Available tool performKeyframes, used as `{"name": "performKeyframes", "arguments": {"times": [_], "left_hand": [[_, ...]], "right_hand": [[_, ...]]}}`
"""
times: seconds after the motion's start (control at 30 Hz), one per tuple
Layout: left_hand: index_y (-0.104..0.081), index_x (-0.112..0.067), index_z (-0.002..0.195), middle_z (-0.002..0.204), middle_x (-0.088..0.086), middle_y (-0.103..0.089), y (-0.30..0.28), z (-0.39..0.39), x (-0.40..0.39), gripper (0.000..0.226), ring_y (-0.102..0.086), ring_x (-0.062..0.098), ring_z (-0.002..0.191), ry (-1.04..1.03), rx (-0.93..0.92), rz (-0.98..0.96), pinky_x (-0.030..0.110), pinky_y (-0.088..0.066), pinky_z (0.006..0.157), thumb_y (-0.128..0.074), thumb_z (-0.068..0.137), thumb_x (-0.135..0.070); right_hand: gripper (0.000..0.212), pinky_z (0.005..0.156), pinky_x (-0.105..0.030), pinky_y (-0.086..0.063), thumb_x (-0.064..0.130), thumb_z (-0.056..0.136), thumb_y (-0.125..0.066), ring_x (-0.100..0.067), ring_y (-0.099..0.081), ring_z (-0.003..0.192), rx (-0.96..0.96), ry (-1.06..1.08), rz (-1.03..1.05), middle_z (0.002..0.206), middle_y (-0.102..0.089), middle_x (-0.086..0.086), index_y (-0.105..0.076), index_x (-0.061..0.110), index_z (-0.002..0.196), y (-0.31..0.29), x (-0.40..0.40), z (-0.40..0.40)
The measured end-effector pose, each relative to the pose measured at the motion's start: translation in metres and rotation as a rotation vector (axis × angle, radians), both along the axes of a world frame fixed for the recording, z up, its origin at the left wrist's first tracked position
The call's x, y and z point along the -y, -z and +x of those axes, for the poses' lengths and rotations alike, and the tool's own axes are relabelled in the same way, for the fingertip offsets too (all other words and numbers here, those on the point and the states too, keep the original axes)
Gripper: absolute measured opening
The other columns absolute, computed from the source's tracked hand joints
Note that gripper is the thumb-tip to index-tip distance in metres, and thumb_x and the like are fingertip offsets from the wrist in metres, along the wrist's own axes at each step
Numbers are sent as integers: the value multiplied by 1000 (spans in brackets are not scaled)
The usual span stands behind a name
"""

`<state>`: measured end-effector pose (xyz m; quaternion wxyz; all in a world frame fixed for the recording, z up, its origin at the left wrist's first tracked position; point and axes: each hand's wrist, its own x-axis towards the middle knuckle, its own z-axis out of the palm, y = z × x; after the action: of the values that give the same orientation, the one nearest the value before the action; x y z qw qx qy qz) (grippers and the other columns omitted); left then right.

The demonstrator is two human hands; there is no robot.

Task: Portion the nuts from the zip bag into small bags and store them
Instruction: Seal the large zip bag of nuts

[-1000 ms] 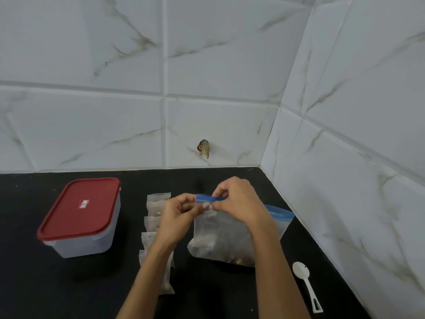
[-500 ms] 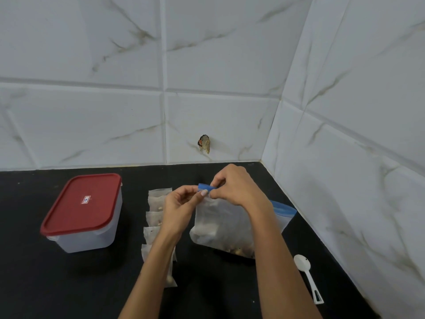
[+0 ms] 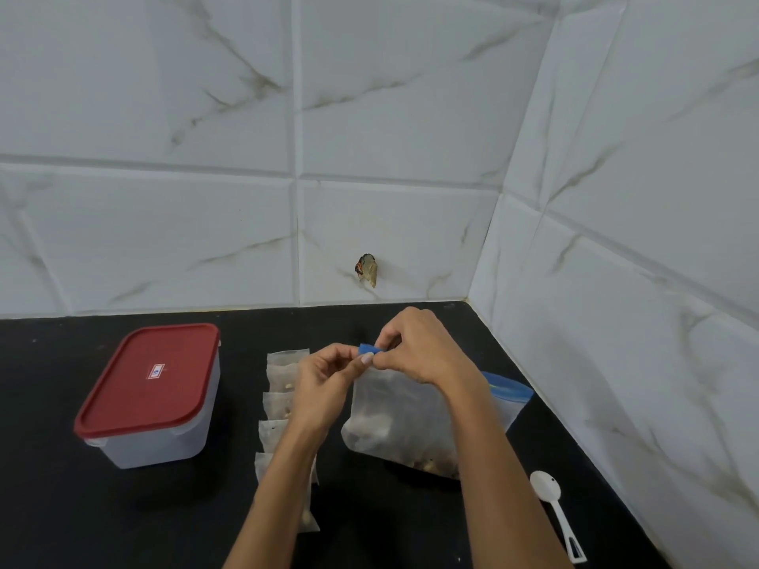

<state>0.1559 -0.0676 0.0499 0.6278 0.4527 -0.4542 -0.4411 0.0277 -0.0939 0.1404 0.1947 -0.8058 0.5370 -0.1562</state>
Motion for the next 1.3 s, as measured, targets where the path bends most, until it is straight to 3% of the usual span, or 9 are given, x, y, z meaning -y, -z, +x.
{"name": "performKeyframes", "arguments": {"times": [0.3, 0.43, 0.57, 0.63, 0.77, 0.9, 1.1, 1.3], "left_hand": [[-70, -1, 89, 80, 4, -72, -5, 5, 10, 9, -67, 7, 74, 70, -27, -26, 14, -52, 68, -65, 85, -8], [-67, -6, 86, 81, 3, -69, -5, 8, 17, 2, -66, 8, 76, 94, -3, -25, 16, -53, 70, -66, 84, -6], [-62, -7, 108, 102, 9, -72, -3, 4, 24, 40, -69, 18, 96, 121, -30, 76, 28, -54, 84, -77, 72, -15], [-61, -7, 112, 105, 9, -71, -2, 2, 23, 52, -68, 18, 100, 108, -25, 94, 26, -54, 85, -78, 66, -22], [-72, -3, 94, 88, 12, -74, -3, 2, 16, 33, -70, 18, 84, 193, 51, 31, 23, -56, 76, -70, 74, -29], [-74, -6, 84, 82, 15, -72, -2, -1, 11, 28, -67, 19, 77, 102, 88, -28, 21, -55, 71, -69, 73, -32], [-73, -4, 87, 85, 24, -69, 3, -1, 10, 29, -63, 29, 79, 69, 61, -62, 37, -52, 75, -71, 76, -31], [-72, -6, 85, 85, 13, -72, 5, 4, 2, 32, -67, 17, 79, 117, -6, 8, 26, -54, 73, -71, 70, -34]], "right_hand": [[22, 80, -29, -53, 21, 79, -72, -12, -63, 86, 95, 54, 5, 94, -68, 0, -71, 16, 100, 10, 4, -8], [17, 70, -24, -48, 19, 80, -70, -12, -61, 82, 87, 97, 25, 89, -64, 1, -72, 16, 97, 13, 4, -15], [9, 62, -20, -44, 18, 81, -70, -12, -60, 73, 64, 60, 14, 78, -65, -1, -73, 15, 88, 13, 4, -15], [6, 60, -19, -41, 18, 80, -71, -9, -58, 68, 66, 39, 0, 72, -64, 1, -73, 16, 85, 14, 3, -15], [3, 58, -18, -38, 19, 80, -71, -5, -53, 61, 74, 11, -17, 64, -59, 7, -73, 17, 81, 14, 1, -17], [10, 65, -21, -43, 21, 81, -71, -6, -57, 71, 109, 20, -10, 75, -64, 5, -74, 17, 90, 16, 1, -19], [24, 87, -32, -49, 29, 81, -72, -10, -57, 95, 145, 95, 9, 102, -63, 6, -65, 22, 103, 28, -6, -18], [9, 86, -38, -51, 26, 91, -60, -12, -58, 90, 52, 110, 64, 97, -62, 4, -64, 22, 98, 24, -9, -29]]}}
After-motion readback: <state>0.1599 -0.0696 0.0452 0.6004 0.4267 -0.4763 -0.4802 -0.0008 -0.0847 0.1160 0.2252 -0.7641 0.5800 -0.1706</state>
